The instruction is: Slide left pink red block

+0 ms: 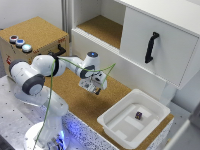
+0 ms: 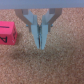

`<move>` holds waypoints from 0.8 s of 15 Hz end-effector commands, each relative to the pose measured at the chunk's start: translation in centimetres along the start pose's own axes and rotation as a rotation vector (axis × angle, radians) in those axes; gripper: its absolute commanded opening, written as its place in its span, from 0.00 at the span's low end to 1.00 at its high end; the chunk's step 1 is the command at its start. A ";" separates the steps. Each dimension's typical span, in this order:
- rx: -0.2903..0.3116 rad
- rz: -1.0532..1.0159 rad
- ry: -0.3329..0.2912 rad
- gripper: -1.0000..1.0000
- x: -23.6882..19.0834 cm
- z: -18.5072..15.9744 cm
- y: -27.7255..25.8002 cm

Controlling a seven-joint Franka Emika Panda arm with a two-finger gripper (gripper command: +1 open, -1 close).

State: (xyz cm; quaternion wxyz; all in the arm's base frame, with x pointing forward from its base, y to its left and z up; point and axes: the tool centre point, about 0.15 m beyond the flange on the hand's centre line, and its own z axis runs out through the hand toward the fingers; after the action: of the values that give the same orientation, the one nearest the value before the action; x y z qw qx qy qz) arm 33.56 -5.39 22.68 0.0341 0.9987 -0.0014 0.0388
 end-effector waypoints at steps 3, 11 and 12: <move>-0.044 0.035 -0.007 0.00 2.9 3.6 -2.1; -0.017 0.013 0.026 0.00 3.7 2.0 -5.8; -0.006 0.015 0.020 0.00 3.8 1.8 -6.2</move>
State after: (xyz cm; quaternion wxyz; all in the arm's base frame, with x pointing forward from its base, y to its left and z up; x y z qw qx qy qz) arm 36.08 -2.54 20.68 0.0415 0.9974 -0.0032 0.0585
